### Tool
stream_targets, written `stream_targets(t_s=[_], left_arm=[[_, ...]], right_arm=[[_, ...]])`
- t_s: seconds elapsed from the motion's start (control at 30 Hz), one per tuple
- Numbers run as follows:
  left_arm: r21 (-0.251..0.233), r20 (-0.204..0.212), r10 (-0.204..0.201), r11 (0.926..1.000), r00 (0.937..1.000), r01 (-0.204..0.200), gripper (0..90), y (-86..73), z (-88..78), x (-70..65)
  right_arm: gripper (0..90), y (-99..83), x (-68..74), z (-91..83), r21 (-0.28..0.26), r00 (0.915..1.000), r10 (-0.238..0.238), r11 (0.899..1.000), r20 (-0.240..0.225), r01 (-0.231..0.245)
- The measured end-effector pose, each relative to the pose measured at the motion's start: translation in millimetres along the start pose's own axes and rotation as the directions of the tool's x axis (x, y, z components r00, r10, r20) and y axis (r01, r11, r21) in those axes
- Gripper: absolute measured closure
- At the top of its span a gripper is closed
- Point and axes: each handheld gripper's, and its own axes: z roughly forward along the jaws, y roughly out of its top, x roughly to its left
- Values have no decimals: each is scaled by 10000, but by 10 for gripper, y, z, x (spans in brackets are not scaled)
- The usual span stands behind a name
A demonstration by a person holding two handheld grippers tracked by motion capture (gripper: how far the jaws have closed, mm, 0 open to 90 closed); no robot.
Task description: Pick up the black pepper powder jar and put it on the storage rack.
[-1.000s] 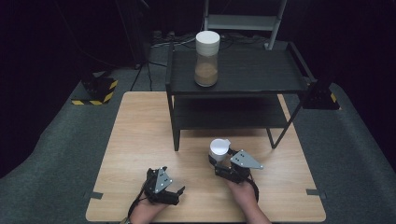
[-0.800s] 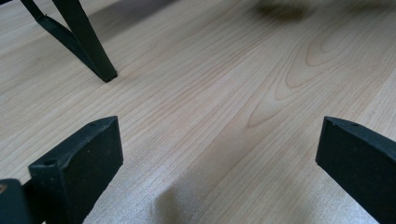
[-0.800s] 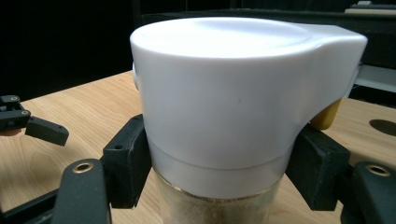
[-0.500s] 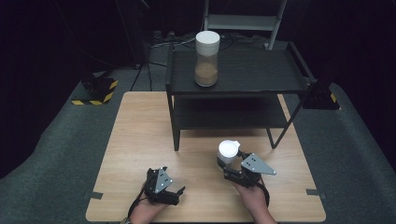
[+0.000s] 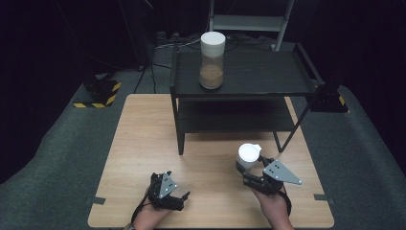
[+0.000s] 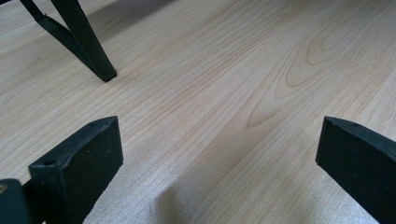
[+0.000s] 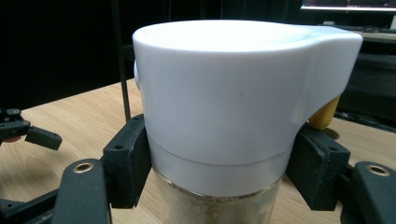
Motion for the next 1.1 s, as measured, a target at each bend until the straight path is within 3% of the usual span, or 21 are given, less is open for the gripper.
stream_targets(t_s=[0.47, 1.1], left_arm=[[-3, 14, -7, 10000, 10000, 7, 10, -1, -1, 3], [0, 51, 15, 10000, 10000, -15, 9, 0, 0, 8]], right_arm=[[296, 239, -34, -206, -501, 9994, -207, 9985, 285, 221], [297, 637, -73, -325, -949, 9989, -226, 9951, 399, 263]])
